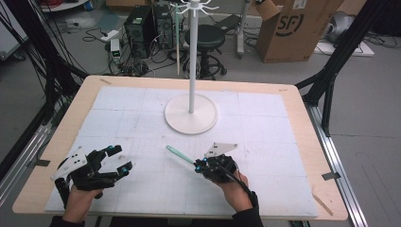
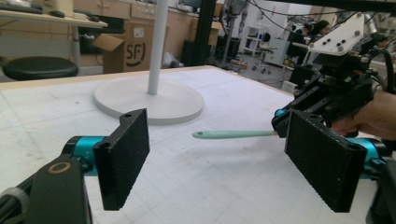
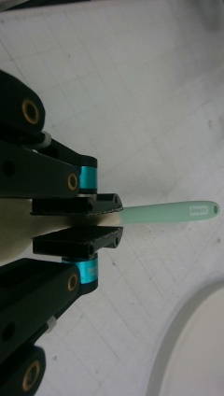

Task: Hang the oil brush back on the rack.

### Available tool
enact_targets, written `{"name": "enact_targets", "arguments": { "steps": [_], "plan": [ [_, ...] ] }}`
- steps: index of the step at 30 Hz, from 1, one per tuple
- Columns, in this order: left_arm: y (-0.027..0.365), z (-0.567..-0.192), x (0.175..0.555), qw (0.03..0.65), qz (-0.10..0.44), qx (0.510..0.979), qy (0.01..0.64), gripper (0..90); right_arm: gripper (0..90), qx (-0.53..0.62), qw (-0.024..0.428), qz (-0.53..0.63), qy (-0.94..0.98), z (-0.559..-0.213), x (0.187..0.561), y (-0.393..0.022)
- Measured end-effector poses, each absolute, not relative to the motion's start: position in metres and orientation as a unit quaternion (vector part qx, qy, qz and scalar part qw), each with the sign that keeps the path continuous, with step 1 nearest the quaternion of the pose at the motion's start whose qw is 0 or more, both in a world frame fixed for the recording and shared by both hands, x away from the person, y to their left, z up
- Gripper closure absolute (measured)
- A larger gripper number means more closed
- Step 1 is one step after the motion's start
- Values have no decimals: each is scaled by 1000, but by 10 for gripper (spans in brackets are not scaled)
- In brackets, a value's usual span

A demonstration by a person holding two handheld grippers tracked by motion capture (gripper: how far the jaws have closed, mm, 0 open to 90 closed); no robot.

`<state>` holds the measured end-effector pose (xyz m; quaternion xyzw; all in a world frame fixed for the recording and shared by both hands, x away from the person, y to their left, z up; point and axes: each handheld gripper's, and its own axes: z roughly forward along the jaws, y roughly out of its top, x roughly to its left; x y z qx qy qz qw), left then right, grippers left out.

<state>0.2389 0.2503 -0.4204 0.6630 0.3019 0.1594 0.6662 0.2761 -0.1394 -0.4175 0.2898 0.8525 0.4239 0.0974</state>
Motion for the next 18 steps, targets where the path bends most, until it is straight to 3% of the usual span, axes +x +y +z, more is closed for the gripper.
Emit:
{"name": "enact_targets", "arguments": {
  "steps": [13, 18],
  "plan": [
    [222, -406, 256, 674, 109, 660, 313, 252, 830, 264, 116, 506, 813, -401, 256, -161],
    [201, -398, 265, 684, 65, 656, 312, 273, 829, 237, 121, 544, 796, -396, 248, -159]
  ]
}}
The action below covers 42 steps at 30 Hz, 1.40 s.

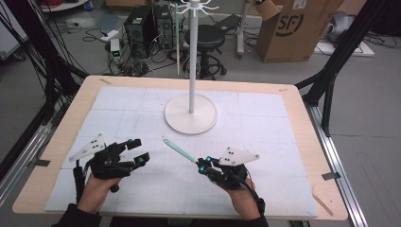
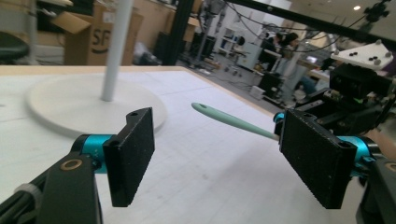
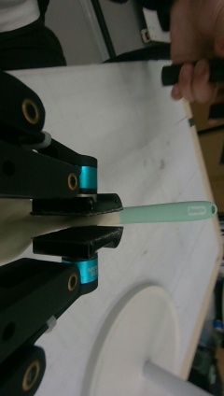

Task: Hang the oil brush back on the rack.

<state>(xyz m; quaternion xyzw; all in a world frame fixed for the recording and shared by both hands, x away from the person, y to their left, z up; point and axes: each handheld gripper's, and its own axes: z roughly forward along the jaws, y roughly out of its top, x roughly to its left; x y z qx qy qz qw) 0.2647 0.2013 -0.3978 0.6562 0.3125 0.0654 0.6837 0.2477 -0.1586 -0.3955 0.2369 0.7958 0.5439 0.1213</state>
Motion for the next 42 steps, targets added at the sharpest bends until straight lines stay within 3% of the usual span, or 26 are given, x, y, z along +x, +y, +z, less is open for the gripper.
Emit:
{"name": "enact_targets", "arguments": {
  "steps": [12, 18, 26, 34, 42],
  "plan": [
    [157, -392, 274, 697, -13, 649, 306, 360, 828, 200, 127, 594, 769, -388, 236, -152],
    [150, -391, 275, 704, -38, 638, 310, 523, 828, 203, 138, 594, 766, -389, 233, -150],
    [148, -388, 275, 709, -46, 627, 319, 700, 827, 202, 149, 604, 756, -388, 230, -148],
    [145, -378, 272, 717, -60, 628, 296, 780, 827, 197, 150, 599, 762, -387, 227, -145],
    [138, -353, 262, 715, -23, 656, 240, 816, 825, 186, 144, 603, 762, -381, 224, -143]
  ]
}}
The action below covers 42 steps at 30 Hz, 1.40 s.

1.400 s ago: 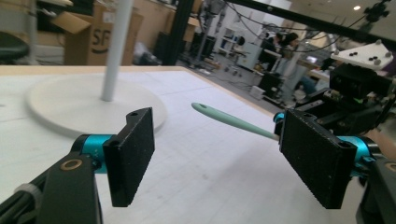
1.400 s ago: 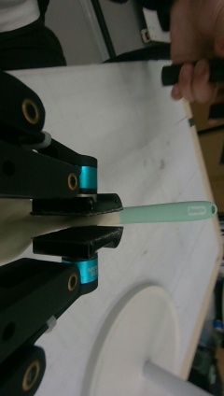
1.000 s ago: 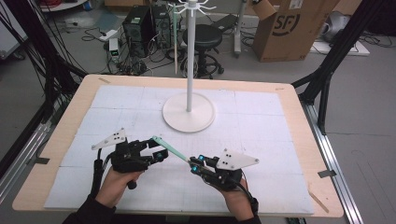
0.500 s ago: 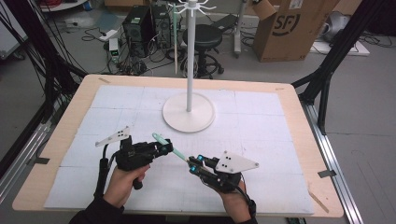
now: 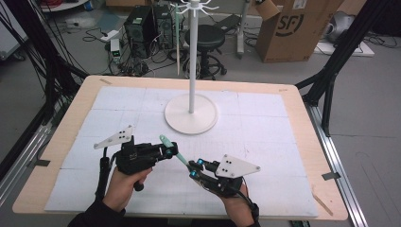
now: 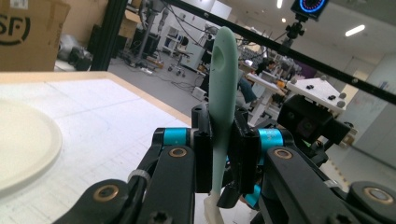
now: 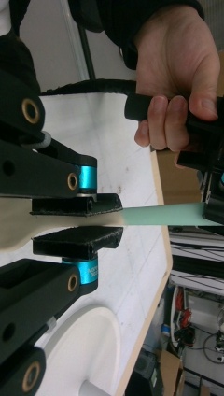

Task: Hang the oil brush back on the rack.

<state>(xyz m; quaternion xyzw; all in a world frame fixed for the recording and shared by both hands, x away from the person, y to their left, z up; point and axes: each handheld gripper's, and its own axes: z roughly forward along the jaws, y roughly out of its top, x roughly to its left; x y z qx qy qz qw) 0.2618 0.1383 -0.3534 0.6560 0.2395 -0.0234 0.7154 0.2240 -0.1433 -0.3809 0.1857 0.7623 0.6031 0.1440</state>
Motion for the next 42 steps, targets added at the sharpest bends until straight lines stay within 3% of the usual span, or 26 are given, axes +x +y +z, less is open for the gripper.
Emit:
{"name": "enact_targets", "arguments": {
  "steps": [8, 12, 17, 20, 24, 27, 30, 31, 33, 34, 42],
  "plan": [
    [133, -330, 258, 695, 1, 700, 164, 832, 808, 172, 115, 610, 765, -370, 224, -144],
    [131, -321, 258, 688, -14, 715, 122, 832, 608, 158, 91, 620, 763, -366, 227, -144],
    [129, -315, 257, 676, -33, 732, 77, 832, 564, 114, 20, 626, 771, -364, 237, -142],
    [130, -313, 256, 668, -45, 740, 55, 832, 580, 90, -21, 625, 775, -366, 239, -141],
    [132, -312, 255, 673, -63, 736, 38, 831, 685, 63, -54, 623, 778, -372, 239, -140],
    [133, -311, 255, 677, -67, 732, 34, 831, 833, 62, -56, 625, 776, -376, 237, -140],
    [133, -311, 255, 690, -58, 720, 50, 826, 845, 67, -50, 635, 768, -378, 236, -140],
    [132, -311, 255, 699, -46, 711, 64, 802, 847, 73, -44, 643, 761, -377, 236, -140],
    [130, -313, 256, 712, -31, 696, 91, 573, 848, 86, -33, 658, 748, -376, 236, -140],
    [129, -315, 256, 719, -24, 688, 93, 538, 848, 96, -25, 665, 740, -375, 236, -140],
    [120, -321, 262, 728, -22, 679, 95, 674, 847, 122, -6, 692, 712, -376, 241, -139]
  ]
}}
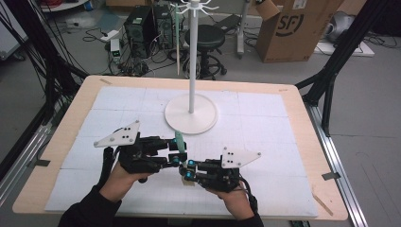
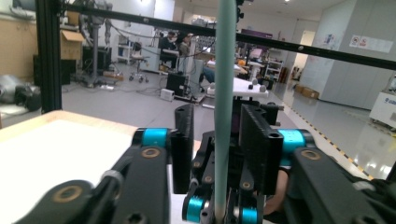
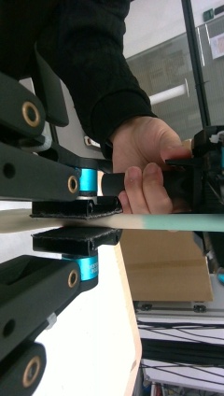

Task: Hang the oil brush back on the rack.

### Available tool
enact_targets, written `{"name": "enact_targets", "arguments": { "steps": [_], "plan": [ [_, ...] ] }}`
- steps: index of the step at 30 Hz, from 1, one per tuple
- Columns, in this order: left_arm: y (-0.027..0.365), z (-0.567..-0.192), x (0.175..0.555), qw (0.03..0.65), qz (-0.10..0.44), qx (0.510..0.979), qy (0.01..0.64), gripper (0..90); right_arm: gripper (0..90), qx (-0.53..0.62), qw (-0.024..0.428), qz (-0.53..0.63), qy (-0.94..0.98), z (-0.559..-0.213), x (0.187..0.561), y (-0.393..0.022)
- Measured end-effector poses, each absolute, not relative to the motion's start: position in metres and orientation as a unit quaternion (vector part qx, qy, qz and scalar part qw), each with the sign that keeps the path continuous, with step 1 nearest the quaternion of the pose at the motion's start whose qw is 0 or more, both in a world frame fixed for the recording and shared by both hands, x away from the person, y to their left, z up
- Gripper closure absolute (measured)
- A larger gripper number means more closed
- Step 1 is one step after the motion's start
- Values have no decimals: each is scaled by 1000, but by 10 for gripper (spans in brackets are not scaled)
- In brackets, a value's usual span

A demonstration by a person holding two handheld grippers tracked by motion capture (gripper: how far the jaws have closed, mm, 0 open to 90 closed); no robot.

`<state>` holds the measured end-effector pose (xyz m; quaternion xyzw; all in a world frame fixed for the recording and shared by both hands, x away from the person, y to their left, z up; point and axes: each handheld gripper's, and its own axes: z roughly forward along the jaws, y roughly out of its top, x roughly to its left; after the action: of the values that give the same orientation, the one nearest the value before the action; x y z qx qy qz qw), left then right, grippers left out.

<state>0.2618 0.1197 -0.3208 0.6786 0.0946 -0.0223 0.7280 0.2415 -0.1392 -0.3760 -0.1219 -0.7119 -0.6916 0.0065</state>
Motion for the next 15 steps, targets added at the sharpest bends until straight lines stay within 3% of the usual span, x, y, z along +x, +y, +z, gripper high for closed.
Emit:
{"name": "enact_targets", "arguments": {
  "steps": [4, 11, 12, 15],
  "plan": [
    [119, -321, 264, 725, -20, 681, 99, 809, 847, -126, 3, -690, -713, -377, 242, -139],
    [113, -319, 269, 703, -24, 703, 106, 834, 833, -140, -32, -668, -730, -377, 241, -140],
    [112, -318, 271, 701, -24, 705, 103, 834, 812, -138, -39, -666, -732, -377, 241, -141],
    [112, -311, 279, 691, -12, 715, 104, 835, 552, -156, -56, -656, -736, -376, 240, -145]
  ]
}}
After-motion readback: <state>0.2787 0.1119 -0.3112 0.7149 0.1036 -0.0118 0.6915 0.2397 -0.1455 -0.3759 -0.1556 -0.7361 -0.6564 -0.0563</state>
